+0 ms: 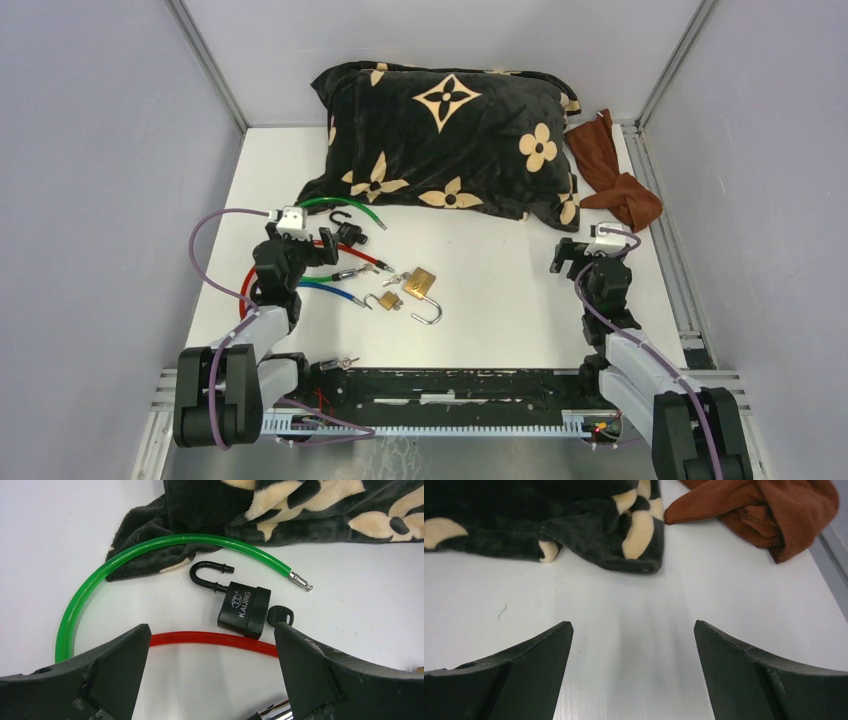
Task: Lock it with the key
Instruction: Pick up the lock from the center of the board.
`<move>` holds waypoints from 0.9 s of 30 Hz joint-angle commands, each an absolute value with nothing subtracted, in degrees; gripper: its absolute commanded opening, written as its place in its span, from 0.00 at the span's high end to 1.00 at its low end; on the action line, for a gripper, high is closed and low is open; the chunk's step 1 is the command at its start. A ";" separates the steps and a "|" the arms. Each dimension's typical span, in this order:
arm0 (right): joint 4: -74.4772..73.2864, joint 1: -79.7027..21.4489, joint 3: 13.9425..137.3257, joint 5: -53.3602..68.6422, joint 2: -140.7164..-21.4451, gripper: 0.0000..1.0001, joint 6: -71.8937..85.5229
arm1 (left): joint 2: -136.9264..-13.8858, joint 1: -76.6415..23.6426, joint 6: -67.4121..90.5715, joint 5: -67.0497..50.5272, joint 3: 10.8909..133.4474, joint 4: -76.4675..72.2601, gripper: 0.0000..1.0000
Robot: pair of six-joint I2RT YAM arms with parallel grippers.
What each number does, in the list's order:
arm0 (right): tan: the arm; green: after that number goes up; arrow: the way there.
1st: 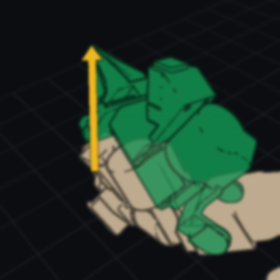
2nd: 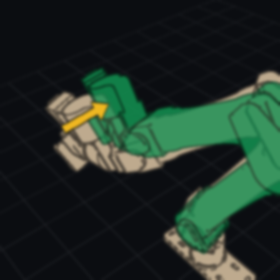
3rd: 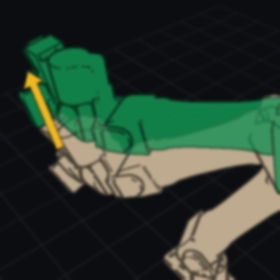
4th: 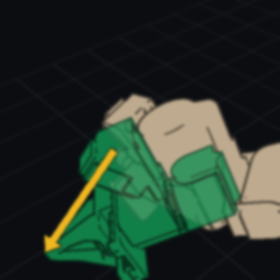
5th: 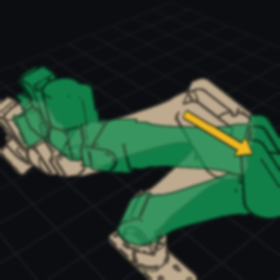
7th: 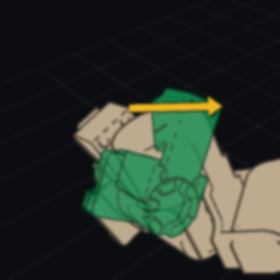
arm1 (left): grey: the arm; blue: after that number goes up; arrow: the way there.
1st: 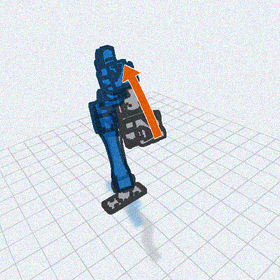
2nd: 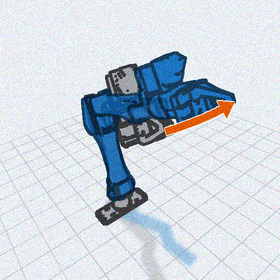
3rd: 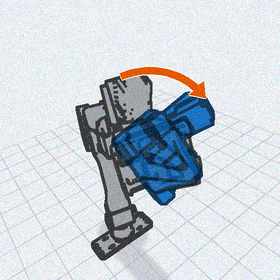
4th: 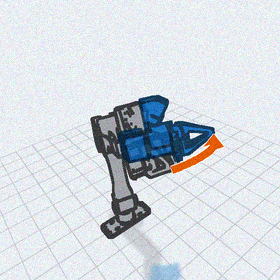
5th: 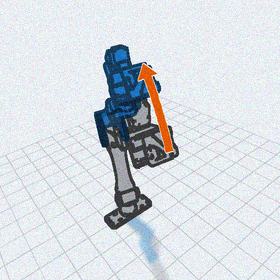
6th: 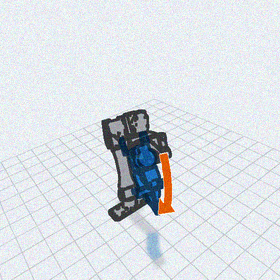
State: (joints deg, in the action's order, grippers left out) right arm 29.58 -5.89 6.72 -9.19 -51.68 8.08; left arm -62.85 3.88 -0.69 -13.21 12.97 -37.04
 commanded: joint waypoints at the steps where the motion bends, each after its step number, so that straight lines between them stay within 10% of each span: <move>1: 36.51 -5.80 6.33 -18.06 -47.65 0.02 13.98 | -62.31 3.98 -1.24 -14.83 13.89 -38.90 0.00; 5: 33.75 -5.74 7.73 -13.94 -43.52 0.02 15.23 | -60.48 3.98 -4.23 -14.52 15.38 -36.01 0.00; 12: 39.77 -10.11 19.29 30.14 -51.80 0.07 17.55 | -59.75 3.99 -15.62 -9.35 29.00 -10.80 0.00; 19: -11.73 -41.96 57.44 3.58 -79.09 0.02 -5.00 | -57.79 4.00 -20.14 -10.81 37.92 9.39 0.00; 27: -29.23 -53.50 78.11 -3.51 -105.07 0.02 -7.12 | -54.85 3.98 -17.87 -15.21 39.74 15.20 0.00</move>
